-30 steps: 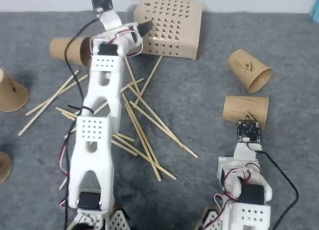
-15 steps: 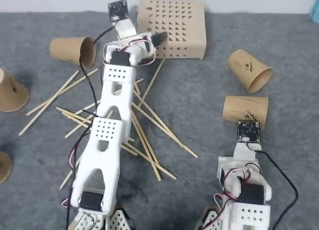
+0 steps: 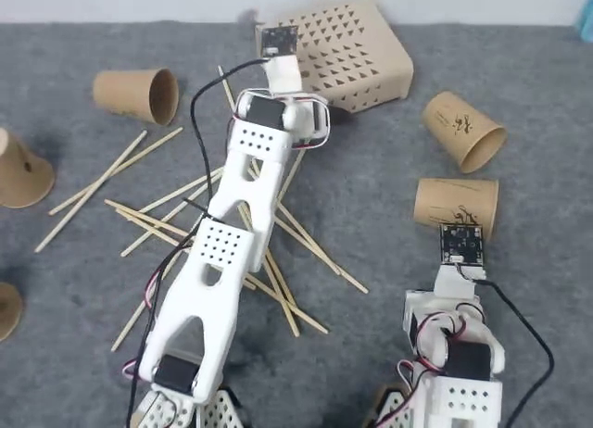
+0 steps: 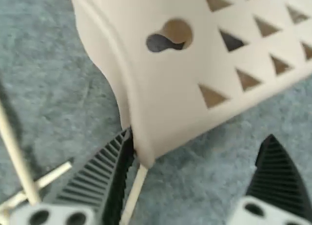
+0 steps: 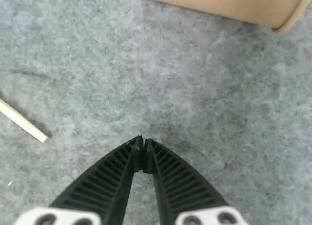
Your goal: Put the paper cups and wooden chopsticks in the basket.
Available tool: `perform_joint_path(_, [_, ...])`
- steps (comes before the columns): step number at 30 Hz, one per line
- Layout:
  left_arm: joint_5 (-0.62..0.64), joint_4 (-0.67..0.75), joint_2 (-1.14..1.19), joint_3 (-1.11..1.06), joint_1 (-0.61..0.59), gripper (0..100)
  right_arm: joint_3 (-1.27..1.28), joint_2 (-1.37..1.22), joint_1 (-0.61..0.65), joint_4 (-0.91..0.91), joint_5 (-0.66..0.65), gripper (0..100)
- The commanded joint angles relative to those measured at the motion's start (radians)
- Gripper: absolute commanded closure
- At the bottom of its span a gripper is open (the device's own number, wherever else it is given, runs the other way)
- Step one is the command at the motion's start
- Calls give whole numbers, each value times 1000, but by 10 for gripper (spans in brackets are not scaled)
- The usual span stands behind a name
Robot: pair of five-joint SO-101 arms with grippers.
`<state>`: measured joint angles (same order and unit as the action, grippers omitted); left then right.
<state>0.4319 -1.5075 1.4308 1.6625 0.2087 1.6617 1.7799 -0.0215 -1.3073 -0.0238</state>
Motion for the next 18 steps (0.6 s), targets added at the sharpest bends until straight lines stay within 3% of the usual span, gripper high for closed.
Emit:
perform_joint_path(1, [25,-21,-114,18,26,625,-35,-5,-5,-8,-14,992])
perform_joint_path(6, [91,-31,-178,18,55,625,-35,-5,-5,-8,-14,992])
perform_joint_path(15, [118,173,-109,15,63,625,-35,-5,-5,-8,-14,992])
perform_joint_path(18, [124,184,-98,18,69,625,-35,-5,-5,-8,-14,992])
